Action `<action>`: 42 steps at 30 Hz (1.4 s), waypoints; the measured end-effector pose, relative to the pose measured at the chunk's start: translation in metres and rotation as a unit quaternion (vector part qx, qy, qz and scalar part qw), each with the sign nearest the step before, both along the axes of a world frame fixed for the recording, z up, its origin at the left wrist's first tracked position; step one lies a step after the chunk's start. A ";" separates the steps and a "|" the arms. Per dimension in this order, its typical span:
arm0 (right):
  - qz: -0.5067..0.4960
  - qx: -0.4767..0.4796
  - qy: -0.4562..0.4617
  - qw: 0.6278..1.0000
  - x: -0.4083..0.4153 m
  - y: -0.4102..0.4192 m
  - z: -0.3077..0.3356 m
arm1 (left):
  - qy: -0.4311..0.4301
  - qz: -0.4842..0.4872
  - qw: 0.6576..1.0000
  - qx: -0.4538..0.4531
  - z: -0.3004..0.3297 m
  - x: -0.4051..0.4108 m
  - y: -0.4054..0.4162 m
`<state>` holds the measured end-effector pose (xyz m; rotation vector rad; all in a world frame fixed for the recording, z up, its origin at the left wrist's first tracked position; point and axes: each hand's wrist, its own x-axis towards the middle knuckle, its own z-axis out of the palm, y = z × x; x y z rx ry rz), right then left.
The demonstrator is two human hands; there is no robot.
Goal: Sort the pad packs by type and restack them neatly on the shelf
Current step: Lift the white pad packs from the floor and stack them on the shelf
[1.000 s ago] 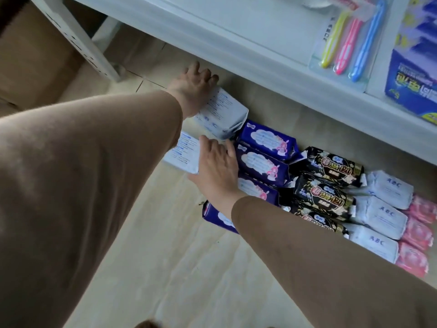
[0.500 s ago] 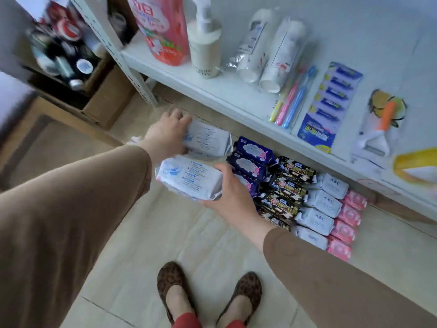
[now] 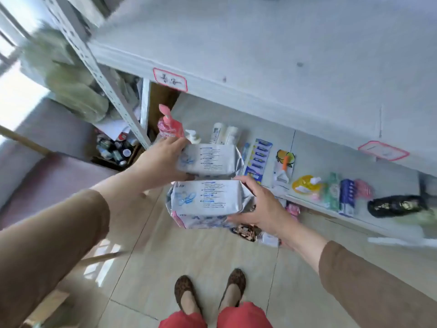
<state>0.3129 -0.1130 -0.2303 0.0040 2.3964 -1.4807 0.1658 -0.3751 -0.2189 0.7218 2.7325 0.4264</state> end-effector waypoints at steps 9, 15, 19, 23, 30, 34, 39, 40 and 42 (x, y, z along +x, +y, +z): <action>-0.070 -0.051 0.111 0.990 -0.081 0.040 0.145 | 0.112 -0.050 0.990 0.068 0.179 -0.109 0.061; -0.106 -0.086 0.147 0.980 -0.173 0.079 0.166 | 0.143 -0.044 0.987 0.050 0.218 -0.214 0.115; -0.131 -0.088 0.144 0.977 -0.224 0.093 0.162 | 0.108 -0.010 0.991 0.072 0.216 -0.277 0.137; -0.143 -0.102 0.132 0.976 -0.264 0.095 0.152 | 0.095 -0.012 0.993 0.071 0.201 -0.335 0.150; -0.184 -0.128 0.107 0.969 -0.313 0.089 0.137 | 0.089 -0.043 0.992 0.083 0.170 -0.409 0.172; -0.206 -0.153 0.089 0.962 -0.331 0.085 0.139 | 0.091 -0.065 0.988 0.105 0.162 -0.427 0.174; -0.217 -0.156 0.065 0.961 -0.350 0.080 0.144 | 0.061 -0.084 0.989 0.104 0.164 -0.433 0.167; -0.215 -0.150 0.062 0.963 -0.354 0.080 0.146 | 0.040 -0.078 0.990 0.106 0.170 -0.436 0.163; -0.214 -0.131 0.055 0.966 -0.361 0.080 0.150 | 0.000 -0.052 0.990 0.128 0.183 -0.443 0.153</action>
